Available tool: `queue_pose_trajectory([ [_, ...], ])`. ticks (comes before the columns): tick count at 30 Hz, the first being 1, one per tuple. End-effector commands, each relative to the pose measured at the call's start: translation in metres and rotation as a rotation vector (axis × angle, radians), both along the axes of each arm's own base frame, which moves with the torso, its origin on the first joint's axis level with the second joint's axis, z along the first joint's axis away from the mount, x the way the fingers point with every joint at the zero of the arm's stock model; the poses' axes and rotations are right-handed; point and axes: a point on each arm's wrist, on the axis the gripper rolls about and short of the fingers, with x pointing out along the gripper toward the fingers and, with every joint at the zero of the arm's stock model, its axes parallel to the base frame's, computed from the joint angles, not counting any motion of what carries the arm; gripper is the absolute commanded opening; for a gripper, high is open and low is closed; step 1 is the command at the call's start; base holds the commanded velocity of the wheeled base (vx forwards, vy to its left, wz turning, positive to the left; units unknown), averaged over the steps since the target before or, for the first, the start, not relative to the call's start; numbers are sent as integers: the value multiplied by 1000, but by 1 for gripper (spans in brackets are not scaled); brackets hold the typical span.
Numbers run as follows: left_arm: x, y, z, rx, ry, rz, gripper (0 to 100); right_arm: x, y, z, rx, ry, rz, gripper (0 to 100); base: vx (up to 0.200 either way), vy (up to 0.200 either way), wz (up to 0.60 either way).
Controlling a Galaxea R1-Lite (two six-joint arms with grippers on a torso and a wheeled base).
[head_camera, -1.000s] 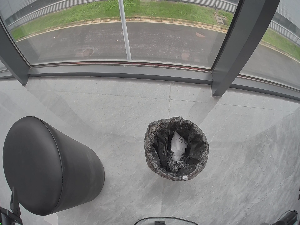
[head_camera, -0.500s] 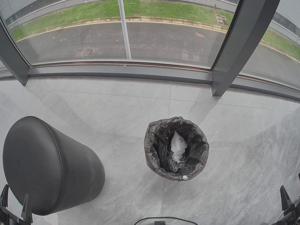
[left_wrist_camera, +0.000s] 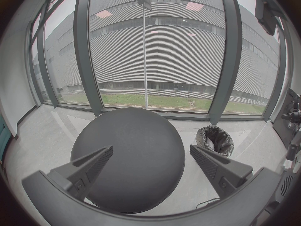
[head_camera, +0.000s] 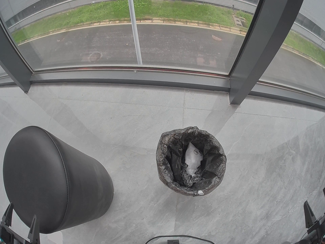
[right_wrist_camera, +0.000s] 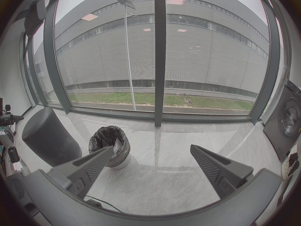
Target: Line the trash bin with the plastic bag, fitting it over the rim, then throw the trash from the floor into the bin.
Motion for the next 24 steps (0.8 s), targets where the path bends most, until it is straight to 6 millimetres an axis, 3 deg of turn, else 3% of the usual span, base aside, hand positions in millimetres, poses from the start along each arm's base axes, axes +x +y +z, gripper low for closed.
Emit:
queue_pose_trajectory([
  [1, 0, 0, -6, -3, 6, 12, 100, 0, 0, -4, 3, 2, -1, 100, 0, 0, 0],
  [24, 0, 1, -6, -48, 5, 33, 100, 0, 0, -4, 12, 2, 2, 100, 0, 0, 0],
])
